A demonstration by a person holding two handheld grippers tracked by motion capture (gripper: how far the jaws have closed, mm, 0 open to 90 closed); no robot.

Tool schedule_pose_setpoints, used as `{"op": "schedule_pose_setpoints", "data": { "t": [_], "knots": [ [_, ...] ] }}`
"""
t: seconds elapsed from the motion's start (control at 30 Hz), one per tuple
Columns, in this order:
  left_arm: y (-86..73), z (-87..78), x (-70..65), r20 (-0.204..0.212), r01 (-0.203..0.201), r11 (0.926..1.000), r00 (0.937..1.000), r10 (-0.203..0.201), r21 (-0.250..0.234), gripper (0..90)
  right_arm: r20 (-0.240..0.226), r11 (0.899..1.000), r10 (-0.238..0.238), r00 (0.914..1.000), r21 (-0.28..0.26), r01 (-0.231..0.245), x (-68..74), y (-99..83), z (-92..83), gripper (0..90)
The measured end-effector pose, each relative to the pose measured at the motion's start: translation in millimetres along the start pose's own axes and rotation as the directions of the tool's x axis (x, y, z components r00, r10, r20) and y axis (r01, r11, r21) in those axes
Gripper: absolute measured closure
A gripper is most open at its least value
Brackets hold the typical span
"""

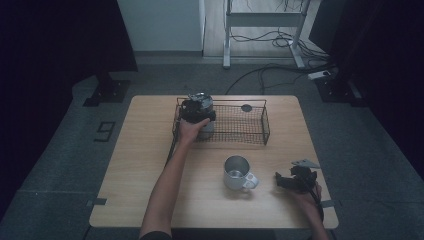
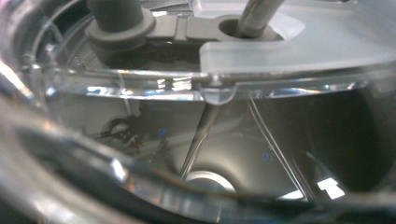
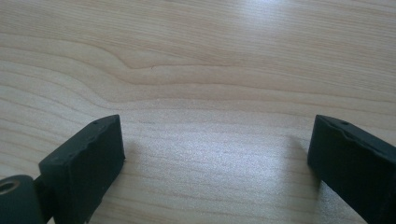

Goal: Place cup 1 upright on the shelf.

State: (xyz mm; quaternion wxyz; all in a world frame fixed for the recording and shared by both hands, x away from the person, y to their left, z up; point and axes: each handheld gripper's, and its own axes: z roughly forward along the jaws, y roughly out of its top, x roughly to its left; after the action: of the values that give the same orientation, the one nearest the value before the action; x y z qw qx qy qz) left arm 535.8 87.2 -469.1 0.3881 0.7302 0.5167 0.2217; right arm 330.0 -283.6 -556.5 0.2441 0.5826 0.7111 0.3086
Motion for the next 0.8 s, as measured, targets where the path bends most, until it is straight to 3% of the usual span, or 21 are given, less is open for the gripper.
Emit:
{"op": "schedule_pose_setpoints", "data": {
  "t": [0.23, 0.4, 0.8],
  "knots": [
    [-4.8, -3.4, -0.7, 0.0, -0.013, 0.9999, 0.9999, 0.013, -0.003, 3.8, 0.0, 1.0, 0.0, 1.0, 0.0, 0.0, 0.0, 0.0, 0.0, 3.4],
    [-7.6, -4.2, -3.8, -0.006, -0.043, 0.999, 0.999, 0.043, -0.005, 3.7, 0.0, 1.0, -0.001, 1.0, 0.0, 0.001, 0.1, 0.0, 0.0, 3.4],
    [-6.7, -10.9, -3.4, -0.005, -0.006, 0.9988, 1.0, 0.006, -0.048, 0.0, 0.001, 1.0, -0.001, 1.0, 0.0, 0.001, 0.1, 0.0, 0.0, 3.4]
  ]
}}
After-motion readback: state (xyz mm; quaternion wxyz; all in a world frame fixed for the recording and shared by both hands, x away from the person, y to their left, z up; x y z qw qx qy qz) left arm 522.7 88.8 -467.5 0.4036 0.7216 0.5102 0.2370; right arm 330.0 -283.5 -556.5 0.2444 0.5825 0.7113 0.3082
